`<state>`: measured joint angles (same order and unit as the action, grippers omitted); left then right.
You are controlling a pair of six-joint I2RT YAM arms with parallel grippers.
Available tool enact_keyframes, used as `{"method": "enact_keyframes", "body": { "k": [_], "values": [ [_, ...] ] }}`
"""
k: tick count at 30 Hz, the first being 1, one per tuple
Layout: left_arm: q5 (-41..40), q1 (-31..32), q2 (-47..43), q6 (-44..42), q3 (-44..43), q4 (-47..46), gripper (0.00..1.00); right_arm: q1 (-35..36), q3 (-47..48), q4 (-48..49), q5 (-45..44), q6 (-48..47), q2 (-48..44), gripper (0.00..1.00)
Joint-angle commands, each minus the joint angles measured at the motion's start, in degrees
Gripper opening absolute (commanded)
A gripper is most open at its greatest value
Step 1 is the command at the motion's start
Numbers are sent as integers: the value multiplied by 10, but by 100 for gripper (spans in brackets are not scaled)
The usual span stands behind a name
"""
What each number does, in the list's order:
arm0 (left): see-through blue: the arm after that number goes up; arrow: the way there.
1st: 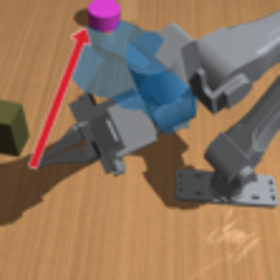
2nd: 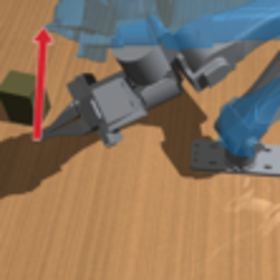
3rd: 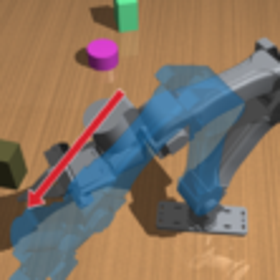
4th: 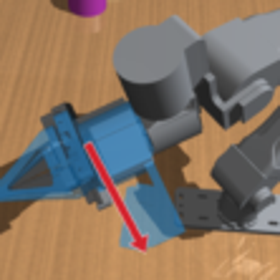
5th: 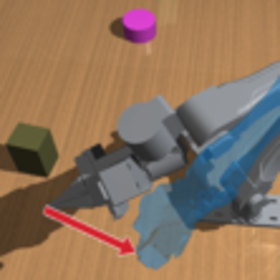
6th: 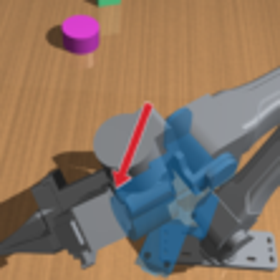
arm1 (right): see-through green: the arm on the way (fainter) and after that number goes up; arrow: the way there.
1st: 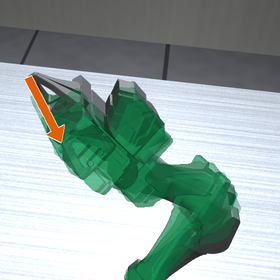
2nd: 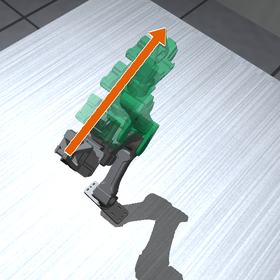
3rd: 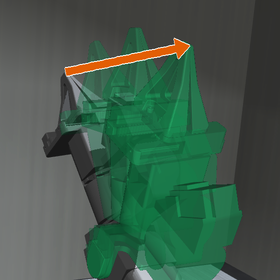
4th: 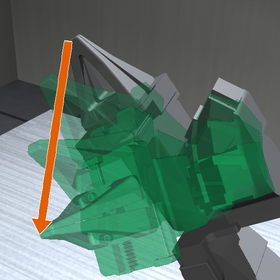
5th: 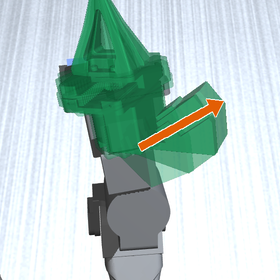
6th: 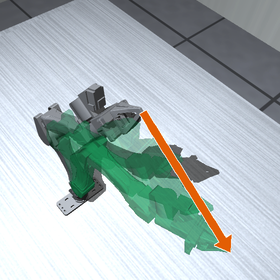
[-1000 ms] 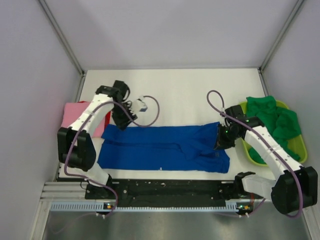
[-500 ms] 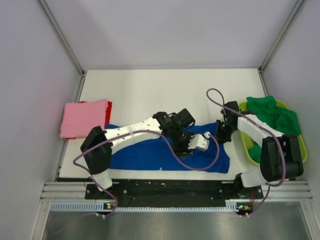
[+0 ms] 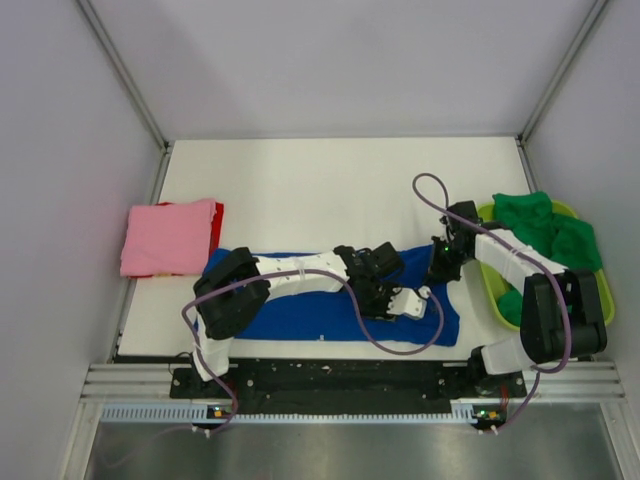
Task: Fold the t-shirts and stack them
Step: Fold the other side of the tshirt into a rectangle
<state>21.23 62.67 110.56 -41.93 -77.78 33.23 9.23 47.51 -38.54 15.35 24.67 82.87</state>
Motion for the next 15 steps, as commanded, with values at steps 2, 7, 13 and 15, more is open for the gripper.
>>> {"method": "enact_keyframes", "body": {
  "k": [2,7,13,15],
  "values": [
    [-17,2,12,-7,10,-37,43,-3,-2,20,12,-1,-20,0],
    [-6,3,10,10,-11,-18,19,-3,-4,19,11,-1,-24,0],
    [1,-3,-8,-11,-32,48,0,-3,-2,-4,20,-3,-34,0],
    [17,-17,-25,-24,-34,70,0,-3,0,-31,44,0,-44,0]
  ]
}}
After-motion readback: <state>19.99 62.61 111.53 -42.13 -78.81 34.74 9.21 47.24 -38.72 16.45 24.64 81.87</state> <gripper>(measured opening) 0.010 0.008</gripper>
